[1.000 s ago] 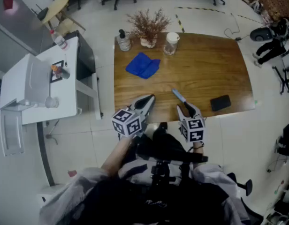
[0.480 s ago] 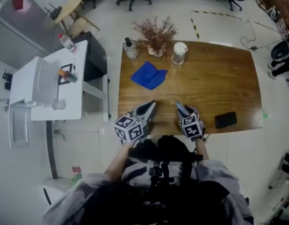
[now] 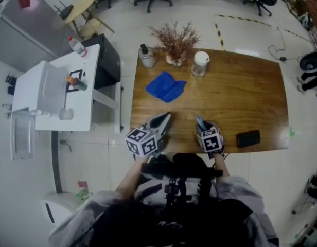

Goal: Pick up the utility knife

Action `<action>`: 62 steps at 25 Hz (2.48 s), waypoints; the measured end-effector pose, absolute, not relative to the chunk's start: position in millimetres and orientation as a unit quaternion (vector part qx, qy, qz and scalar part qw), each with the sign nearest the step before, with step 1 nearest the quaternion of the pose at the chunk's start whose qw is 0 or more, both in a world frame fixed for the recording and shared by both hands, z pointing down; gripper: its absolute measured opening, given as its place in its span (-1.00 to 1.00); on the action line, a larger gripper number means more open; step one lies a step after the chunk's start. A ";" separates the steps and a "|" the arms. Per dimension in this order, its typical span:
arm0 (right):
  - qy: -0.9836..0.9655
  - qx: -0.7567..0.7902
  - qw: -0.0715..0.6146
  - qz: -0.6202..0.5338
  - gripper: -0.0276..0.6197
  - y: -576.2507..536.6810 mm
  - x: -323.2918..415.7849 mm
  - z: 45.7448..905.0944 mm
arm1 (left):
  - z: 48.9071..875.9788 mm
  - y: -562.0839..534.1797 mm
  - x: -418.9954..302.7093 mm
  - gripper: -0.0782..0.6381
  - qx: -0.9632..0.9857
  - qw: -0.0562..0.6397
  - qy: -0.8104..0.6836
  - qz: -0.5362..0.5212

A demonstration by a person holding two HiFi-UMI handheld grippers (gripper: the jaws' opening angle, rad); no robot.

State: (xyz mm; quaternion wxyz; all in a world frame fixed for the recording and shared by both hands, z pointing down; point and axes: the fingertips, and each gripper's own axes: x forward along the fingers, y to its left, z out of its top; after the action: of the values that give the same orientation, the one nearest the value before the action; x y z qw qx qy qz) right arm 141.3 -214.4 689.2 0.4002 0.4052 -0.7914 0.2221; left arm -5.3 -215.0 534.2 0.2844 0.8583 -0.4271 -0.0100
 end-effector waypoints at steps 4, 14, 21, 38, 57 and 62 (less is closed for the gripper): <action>-0.789 0.407 0.377 0.263 -0.51 -208.7 138.9 687.6 | 534.7 -213.6 -1.2 -0.77 0.862 0.285 -0.420 -0.013; -0.785 0.453 0.177 0.384 -0.52 -206.4 138.1 631.8 | 529.0 -202.8 4.0 -0.77 0.878 0.280 -0.388 -0.012; -0.806 0.494 -0.010 0.324 -0.52 -208.9 148.4 489.2 | 514.9 -185.0 -11.7 -0.77 0.890 0.263 -0.372 -0.015; -0.815 0.500 -0.174 0.234 -0.53 -121.8 129.1 368.4 | 382.8 -147.7 -68.0 -0.77 0.902 0.200 -0.344 -0.171; -0.819 0.503 -0.153 0.229 -0.53 -114.9 123.4 374.6 | 392.8 -141.6 -74.9 -0.78 0.894 0.200 -0.362 -0.171; -0.819 0.503 -0.151 0.229 -0.53 -116.1 124.4 376.6 | 395.8 -142.1 -70.8 -0.77 0.896 0.202 -0.358 -0.166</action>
State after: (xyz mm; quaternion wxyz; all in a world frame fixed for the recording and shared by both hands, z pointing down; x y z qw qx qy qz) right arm 124.4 -116.1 376.6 -0.1514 0.5035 -0.8193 0.2289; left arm -70.8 -142.1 395.8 0.2023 0.8963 -0.3579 -0.1662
